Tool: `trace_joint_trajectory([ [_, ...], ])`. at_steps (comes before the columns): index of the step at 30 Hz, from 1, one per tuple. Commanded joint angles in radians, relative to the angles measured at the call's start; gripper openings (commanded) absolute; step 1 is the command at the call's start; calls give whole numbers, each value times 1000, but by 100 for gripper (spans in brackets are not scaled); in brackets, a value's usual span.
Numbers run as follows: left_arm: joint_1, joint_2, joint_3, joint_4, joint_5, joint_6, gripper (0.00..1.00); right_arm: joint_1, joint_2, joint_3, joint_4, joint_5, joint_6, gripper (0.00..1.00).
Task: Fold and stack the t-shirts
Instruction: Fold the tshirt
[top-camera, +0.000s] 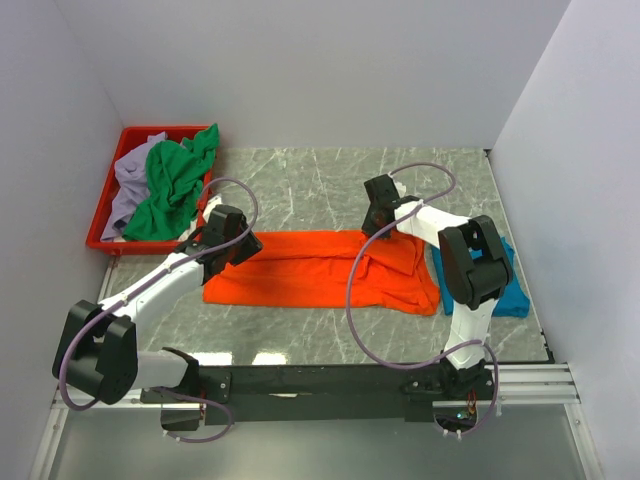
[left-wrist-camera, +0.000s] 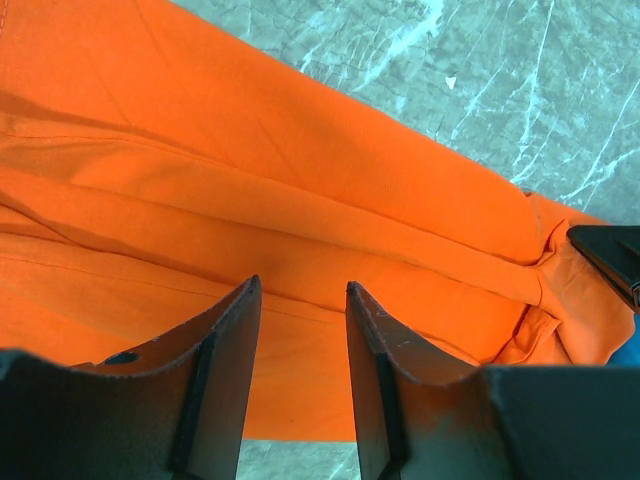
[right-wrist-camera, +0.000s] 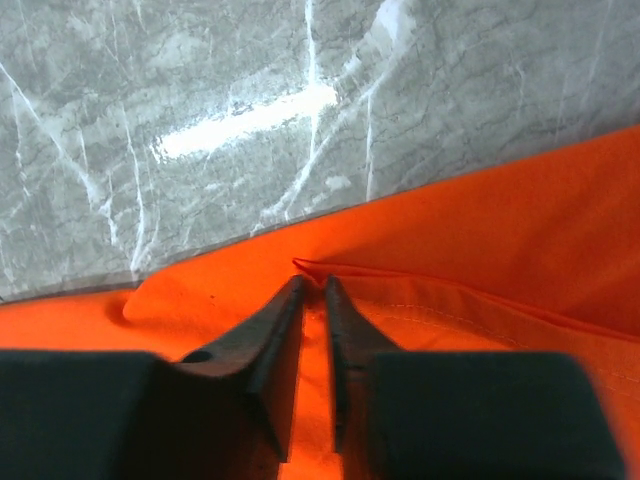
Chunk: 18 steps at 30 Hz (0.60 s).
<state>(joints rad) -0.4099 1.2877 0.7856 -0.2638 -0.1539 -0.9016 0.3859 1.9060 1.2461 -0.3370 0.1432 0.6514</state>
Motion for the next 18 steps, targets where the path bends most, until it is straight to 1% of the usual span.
trace_joint_trajectory([
  [1,-7,4,20,11,7,21,45,10,-10,15,-8,35,2,19],
  [3,-7,2,18,14,8,23,44,11,-18,7,-8,36,2,8],
  [5,-9,2,18,15,8,23,44,14,-35,-2,-11,36,4,0],
  [9,-9,-1,14,18,11,23,43,21,-88,-30,-10,45,7,0],
  [18,-9,-10,6,29,20,33,42,65,-272,-155,7,73,39,0],
])
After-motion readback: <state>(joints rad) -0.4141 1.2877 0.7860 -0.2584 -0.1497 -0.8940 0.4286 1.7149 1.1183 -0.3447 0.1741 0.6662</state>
